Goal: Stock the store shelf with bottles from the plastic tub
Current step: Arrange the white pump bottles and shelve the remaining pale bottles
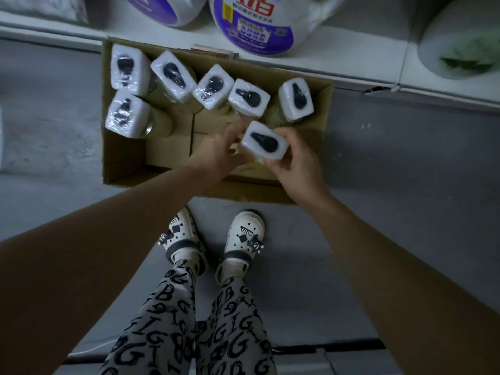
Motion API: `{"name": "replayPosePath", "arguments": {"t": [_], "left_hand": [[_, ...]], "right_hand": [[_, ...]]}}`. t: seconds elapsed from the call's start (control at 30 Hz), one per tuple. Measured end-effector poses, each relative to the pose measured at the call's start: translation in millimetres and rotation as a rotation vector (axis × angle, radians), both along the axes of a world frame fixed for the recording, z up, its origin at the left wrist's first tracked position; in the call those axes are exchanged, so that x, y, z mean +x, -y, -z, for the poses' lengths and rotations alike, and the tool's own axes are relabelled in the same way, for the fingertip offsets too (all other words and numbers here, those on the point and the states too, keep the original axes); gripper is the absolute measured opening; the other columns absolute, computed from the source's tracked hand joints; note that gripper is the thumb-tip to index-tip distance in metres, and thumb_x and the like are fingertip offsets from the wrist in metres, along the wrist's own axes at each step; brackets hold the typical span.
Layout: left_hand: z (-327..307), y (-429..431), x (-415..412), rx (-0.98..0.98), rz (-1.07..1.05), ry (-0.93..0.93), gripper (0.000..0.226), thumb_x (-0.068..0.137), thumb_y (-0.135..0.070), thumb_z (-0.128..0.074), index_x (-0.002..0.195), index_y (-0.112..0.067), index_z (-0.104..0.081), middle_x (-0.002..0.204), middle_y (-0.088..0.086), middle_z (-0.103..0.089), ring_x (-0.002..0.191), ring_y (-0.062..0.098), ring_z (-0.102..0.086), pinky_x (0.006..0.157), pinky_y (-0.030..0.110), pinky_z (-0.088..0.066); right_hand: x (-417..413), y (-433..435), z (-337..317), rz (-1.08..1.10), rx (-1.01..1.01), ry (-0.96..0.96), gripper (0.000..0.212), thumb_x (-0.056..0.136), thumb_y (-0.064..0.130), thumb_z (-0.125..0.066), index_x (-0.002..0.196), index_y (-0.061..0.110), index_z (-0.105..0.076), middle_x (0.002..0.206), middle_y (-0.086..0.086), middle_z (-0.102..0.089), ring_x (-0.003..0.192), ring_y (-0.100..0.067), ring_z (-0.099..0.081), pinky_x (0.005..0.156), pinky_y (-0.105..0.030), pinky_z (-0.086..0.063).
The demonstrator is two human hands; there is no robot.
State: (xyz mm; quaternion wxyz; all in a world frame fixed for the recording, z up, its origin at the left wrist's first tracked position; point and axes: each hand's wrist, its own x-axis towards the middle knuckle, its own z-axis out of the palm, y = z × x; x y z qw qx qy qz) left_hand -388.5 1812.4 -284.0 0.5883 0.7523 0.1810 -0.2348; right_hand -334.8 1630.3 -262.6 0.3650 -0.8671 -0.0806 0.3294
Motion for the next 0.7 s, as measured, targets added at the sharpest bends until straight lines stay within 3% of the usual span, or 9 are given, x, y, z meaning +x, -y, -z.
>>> {"name": "replayPosePath", "arguments": {"t": [0.1, 0.2, 0.3, 0.33, 0.47, 0.7], "left_hand": [[-29.4, -18.6, -1.2, -0.059, -0.005, -0.019, 0.056, 0.085, -0.015, -0.075, 0.131, -0.034, -0.049, 0.129, -0.007, -0.059, 0.123, 0.010, -0.055, 0.104, 0.040, -0.048], [-66.4, -34.8, -2.6, -0.166, -0.044, -0.070, 0.056, 0.085, -0.015, -0.075, 0.135, -0.024, -0.050, 0.130, -0.006, -0.061, 0.124, 0.008, -0.055, 0.107, 0.040, -0.047], [-90.6, -47.9, 8.6, -0.236, -0.117, -0.107, 0.052, 0.086, -0.015, -0.074, 0.133, -0.018, -0.052, 0.123, -0.003, -0.066, 0.116, 0.008, -0.062, 0.103, 0.033, -0.050], [-134.7, -61.4, 3.5, -0.221, -0.177, -0.065, 0.052, 0.087, -0.017, -0.073, 0.134, -0.017, -0.052, 0.121, -0.003, -0.068, 0.114, 0.008, -0.063, 0.102, 0.032, -0.050], [-163.0, -61.1, 6.0, -0.263, -0.255, -0.078, 0.044, 0.090, -0.019, -0.069, 0.132, -0.017, -0.055, 0.119, 0.000, -0.069, 0.111, 0.012, -0.065, 0.096, 0.027, -0.053], [-255.0, -65.1, -11.7, -0.244, -0.359, -0.051, 0.033, 0.089, -0.029, -0.072, 0.119, -0.025, -0.060, 0.111, 0.002, -0.072, 0.106, 0.017, -0.068, 0.098, 0.044, -0.054]], "right_hand": [[9.4, -9.7, -28.3, -0.039, 0.030, -0.074, 0.049, 0.085, 0.020, -0.076, 0.127, 0.030, -0.053, 0.128, 0.008, -0.060, 0.118, -0.012, -0.058, 0.096, -0.046, -0.054], [15.2, -20.8, -63.4, 0.048, 0.114, -0.264, 0.050, 0.085, 0.014, -0.076, 0.127, 0.033, -0.055, 0.132, 0.007, -0.060, 0.120, -0.010, -0.059, 0.100, -0.043, -0.053], [24.9, -33.9, -85.0, 0.218, 0.249, -0.401, 0.052, 0.086, 0.006, -0.073, 0.134, 0.018, -0.055, 0.132, 0.001, -0.063, 0.121, -0.013, -0.060, 0.104, -0.040, -0.051], [27.6, -47.5, -126.9, 0.208, 0.266, -0.377, 0.053, 0.086, 0.010, -0.074, 0.135, 0.015, -0.054, 0.131, -0.001, -0.065, 0.121, -0.014, -0.061, 0.106, -0.040, -0.050], [24.0, -63.9, -155.4, 0.244, 0.313, -0.420, 0.048, 0.080, 0.041, -0.074, 0.125, 0.030, -0.060, 0.126, 0.004, -0.069, 0.119, -0.015, -0.063, 0.108, -0.047, -0.046], [10.4, -82.9, -248.6, 0.217, 0.331, -0.352, 0.044, 0.083, 0.045, -0.070, 0.122, 0.027, -0.063, 0.121, 0.002, -0.071, 0.114, -0.016, -0.066, 0.103, -0.051, -0.050]]}}
